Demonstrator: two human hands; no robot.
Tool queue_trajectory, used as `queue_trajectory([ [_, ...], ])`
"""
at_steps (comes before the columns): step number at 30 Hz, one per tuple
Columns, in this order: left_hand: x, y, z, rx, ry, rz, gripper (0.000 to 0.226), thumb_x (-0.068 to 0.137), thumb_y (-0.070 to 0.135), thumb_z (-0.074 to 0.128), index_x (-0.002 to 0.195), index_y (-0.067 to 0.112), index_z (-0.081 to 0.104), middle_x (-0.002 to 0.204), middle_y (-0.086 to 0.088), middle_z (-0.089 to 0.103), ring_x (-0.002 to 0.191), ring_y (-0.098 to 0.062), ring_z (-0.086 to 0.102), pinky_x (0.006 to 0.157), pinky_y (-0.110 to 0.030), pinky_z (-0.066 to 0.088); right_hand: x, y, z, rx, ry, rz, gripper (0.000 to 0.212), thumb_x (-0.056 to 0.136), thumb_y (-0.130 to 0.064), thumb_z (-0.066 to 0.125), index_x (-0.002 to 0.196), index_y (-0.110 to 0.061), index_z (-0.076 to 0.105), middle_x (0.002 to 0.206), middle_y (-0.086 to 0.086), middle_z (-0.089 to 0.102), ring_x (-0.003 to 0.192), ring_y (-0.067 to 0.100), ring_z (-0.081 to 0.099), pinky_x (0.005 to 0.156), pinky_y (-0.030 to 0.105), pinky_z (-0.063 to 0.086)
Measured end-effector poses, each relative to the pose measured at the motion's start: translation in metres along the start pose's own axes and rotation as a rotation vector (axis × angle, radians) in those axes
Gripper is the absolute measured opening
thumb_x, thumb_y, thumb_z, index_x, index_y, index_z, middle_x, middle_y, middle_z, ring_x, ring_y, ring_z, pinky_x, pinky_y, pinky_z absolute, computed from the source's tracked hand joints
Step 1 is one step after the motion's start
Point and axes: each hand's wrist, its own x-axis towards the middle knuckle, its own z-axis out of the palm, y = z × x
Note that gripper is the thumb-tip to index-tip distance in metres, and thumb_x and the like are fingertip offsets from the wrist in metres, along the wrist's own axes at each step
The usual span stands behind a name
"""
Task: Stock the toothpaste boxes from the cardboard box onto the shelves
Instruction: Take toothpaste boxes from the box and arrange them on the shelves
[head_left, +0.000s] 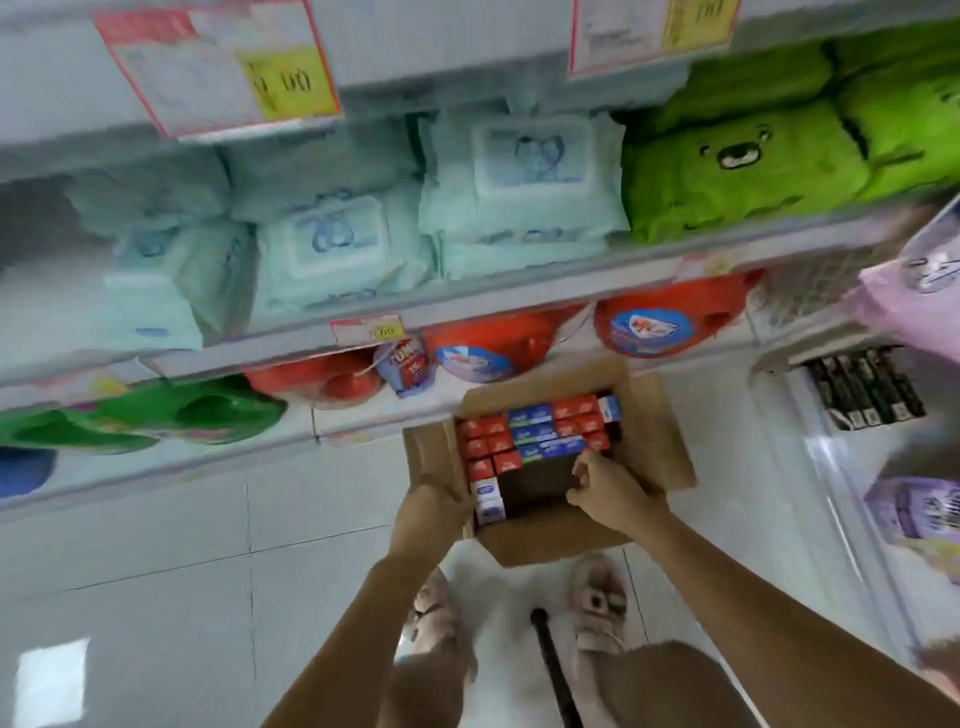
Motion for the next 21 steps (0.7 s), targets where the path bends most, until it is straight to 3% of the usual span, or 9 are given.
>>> queue_trajectory([
  [1,0.008,-0.008,0.009,-0.035,-0.018,-0.009,0.032,0.086,0.001,0.04,0.076,0.007,0.07,0.075,-0.009,0.067,0.068,-0.02,0.058,0.06,-0.023,0.043,0.015,0.003,0.017,0.013,-0.03,0.028,0.035,0.085,-0.021,0.066,0.114,-0.012,0.05,0.112,0.007,0.06,0.106,0.025,0.058,0.082,0.03,0.045],
  [3,0.024,-0.03,0.032,0.019,-0.088,0.036,0.049,0.078,-0.012,0.024,0.098,0.002,0.067,0.097,-0.015,0.064,0.097,-0.026,0.059,0.088,-0.028,0.044,0.04,0.0,0.048,0.048,-0.074,0.084,0.048,0.087,-0.023,0.066,0.129,-0.012,0.045,0.128,0.008,0.054,0.118,0.023,0.054,0.092,0.03,0.043],
  [4,0.031,-0.04,0.044,0.08,-0.138,0.007,0.049,0.083,-0.011,0.024,0.117,0.0,0.057,0.117,-0.017,0.057,0.116,-0.03,0.051,0.101,-0.033,0.038,0.052,-0.003,0.065,0.072,-0.094,0.113,0.052,0.087,-0.024,0.066,0.132,-0.012,0.043,0.131,0.007,0.052,0.12,0.023,0.052,0.093,0.03,0.043],
  [6,0.049,-0.063,0.062,0.066,-0.119,0.041,0.048,0.089,0.004,0.05,0.136,0.005,0.041,0.14,-0.009,0.041,0.131,-0.026,0.042,0.108,-0.032,0.034,0.077,-0.006,0.098,0.112,-0.148,0.166,0.057,0.086,-0.029,0.068,0.133,-0.012,0.041,0.133,0.006,0.052,0.122,0.023,0.051,0.095,0.031,0.042],
  [8,0.061,-0.084,0.074,0.045,-0.134,0.033,0.068,0.084,0.012,0.066,0.143,0.013,0.032,0.149,-0.001,0.032,0.128,-0.022,0.047,0.103,-0.027,0.039,0.101,-0.01,0.13,0.147,-0.194,0.188,0.063,0.083,-0.035,0.069,0.134,-0.012,0.04,0.134,0.006,0.053,0.123,0.024,0.052,0.097,0.033,0.043],
  [10,0.07,-0.099,0.088,0.04,-0.166,0.02,0.076,0.083,0.015,0.067,0.147,0.018,0.026,0.149,-0.001,0.037,0.123,-0.02,0.052,0.098,-0.028,0.044,0.122,-0.013,0.159,0.192,-0.218,0.202,0.068,0.081,-0.039,0.069,0.136,-0.013,0.038,0.132,0.006,0.055,0.119,0.024,0.054,0.096,0.033,0.045],
  [15,0.082,-0.099,0.11,0.189,-0.216,-0.011,0.073,0.095,0.021,0.05,0.152,0.018,0.004,0.13,-0.013,0.057,0.114,-0.029,0.057,0.092,-0.034,0.046,0.153,-0.023,0.192,0.267,-0.113,0.285,0.053,0.085,-0.031,0.064,0.129,-0.012,0.041,0.119,0.009,0.061,0.106,0.028,0.061,0.089,0.039,0.052],
  [18,0.088,-0.09,0.116,0.24,-0.158,-0.008,0.059,0.097,0.017,0.042,0.149,0.013,0.014,0.12,-0.014,0.061,0.107,-0.029,0.06,0.087,-0.036,0.05,0.16,-0.022,0.193,0.23,-0.093,0.275,0.036,0.085,-0.033,0.063,0.113,-0.014,0.051,0.104,0.005,0.064,0.085,0.021,0.062,0.073,0.032,0.05],
  [21,0.095,-0.087,0.117,0.233,-0.169,-0.032,0.046,0.093,0.016,0.049,0.135,0.01,0.032,0.109,-0.011,0.064,0.097,-0.027,0.062,0.077,-0.033,0.052,0.156,-0.015,0.197,0.061,-0.038,0.218,0.045,0.081,-0.046,0.066,0.11,-0.014,0.052,0.094,-0.001,0.06,0.078,0.016,0.056,0.068,0.028,0.042],
])
